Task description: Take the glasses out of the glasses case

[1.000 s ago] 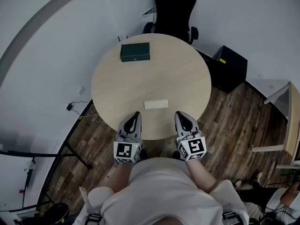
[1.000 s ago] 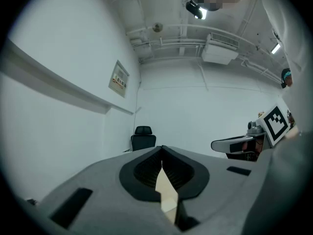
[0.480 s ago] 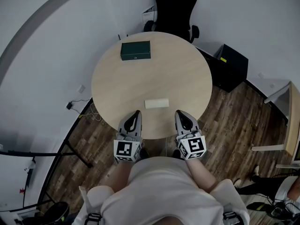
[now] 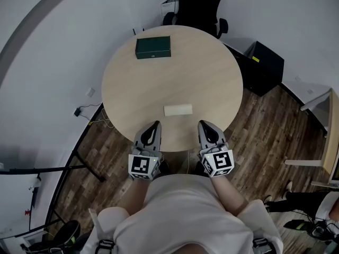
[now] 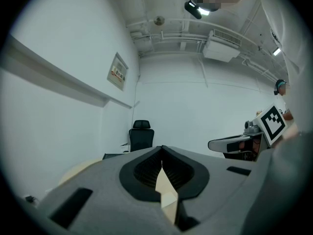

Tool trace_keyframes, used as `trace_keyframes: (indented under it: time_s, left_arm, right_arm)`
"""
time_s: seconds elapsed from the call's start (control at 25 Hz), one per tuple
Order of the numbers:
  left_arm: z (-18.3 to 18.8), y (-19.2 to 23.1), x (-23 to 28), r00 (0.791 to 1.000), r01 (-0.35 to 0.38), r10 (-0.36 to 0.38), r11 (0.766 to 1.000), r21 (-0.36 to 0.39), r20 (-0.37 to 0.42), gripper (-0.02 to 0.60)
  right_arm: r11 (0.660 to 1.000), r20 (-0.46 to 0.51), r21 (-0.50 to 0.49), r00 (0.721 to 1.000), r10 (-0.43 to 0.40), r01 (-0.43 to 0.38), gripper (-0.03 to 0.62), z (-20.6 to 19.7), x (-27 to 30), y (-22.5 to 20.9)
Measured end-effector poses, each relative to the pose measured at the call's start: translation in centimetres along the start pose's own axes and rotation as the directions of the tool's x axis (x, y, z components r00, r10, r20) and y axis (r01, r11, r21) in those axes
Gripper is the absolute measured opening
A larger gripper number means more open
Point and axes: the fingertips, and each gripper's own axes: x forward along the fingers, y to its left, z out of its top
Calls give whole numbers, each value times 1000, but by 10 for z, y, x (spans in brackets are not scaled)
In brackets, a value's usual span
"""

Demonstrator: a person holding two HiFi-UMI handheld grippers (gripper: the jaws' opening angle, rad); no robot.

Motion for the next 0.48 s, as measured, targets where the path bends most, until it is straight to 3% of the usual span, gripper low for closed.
trace_keyframes:
  time_s: [0.48]
  left_arm:
    - [-35,5,9,996,-1,0,1000,-17,-85,9]
  right_arm:
    - [999,-73,44,997,10,-7,12,-33,11,-5]
